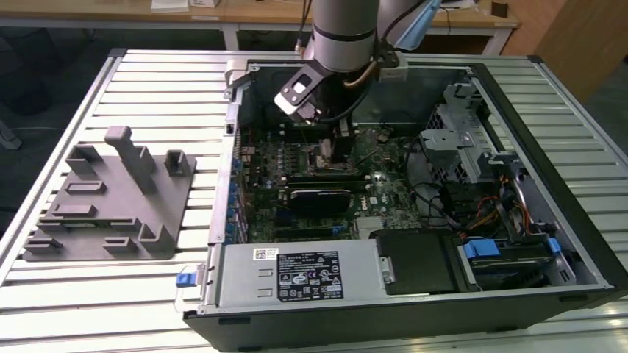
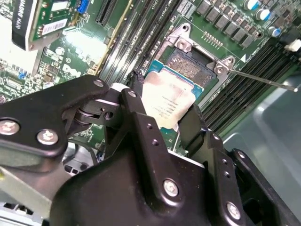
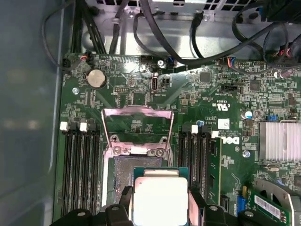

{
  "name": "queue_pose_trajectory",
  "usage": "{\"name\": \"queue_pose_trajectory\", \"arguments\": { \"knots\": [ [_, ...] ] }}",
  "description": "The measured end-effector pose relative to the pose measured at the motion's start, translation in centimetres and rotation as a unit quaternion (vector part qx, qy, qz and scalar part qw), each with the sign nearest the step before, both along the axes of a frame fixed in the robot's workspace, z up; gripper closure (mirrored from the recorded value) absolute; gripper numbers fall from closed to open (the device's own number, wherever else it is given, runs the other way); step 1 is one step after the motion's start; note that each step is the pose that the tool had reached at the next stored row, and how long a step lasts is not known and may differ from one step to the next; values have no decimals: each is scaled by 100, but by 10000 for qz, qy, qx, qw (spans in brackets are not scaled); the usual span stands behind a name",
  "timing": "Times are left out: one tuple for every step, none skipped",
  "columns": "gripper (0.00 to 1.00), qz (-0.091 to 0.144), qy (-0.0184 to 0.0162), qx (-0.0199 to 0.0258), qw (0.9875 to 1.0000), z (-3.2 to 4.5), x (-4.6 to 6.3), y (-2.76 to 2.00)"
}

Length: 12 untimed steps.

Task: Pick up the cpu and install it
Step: 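Place the cpu into insertion slot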

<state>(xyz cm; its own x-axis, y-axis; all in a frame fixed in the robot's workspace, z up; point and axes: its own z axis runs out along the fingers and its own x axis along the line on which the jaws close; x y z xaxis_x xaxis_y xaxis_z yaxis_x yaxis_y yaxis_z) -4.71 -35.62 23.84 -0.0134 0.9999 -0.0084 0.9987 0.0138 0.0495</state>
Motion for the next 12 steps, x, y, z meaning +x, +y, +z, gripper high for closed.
{"name": "queue_pose_trajectory", "arguments": {
  "knots": [
    [46, -7, 1, -5, 10000, -7, 6, 8],
    [46, -9, 3, -13, 10000, -16, 12, 17],
    [46, -8, 7, -25, 10000, -24, 17, 26],
    [46, -9, 11, -35, 10000, -35, 20, 34],
    [46, -9, 16, -52, 10000, -47, 22, 42],
    [46, -8, 22, -71, 10000, -59, 23, 49],
    [46, -7, 26, -87, 10000, -70, 24, 57],
    [46, -4, 31, -101, 9999, -81, 25, 64],
    [46, 2, 34, -108, 9999, -93, 25, 72],
    [46, 17, 34, -110, 9999, -106, 25, 80],
    [46, 42, 34, -110, 9999, -117, 25, 85],
    [46, 79, 34, -110, 9999, -127, 25, 88]
  ]
}}
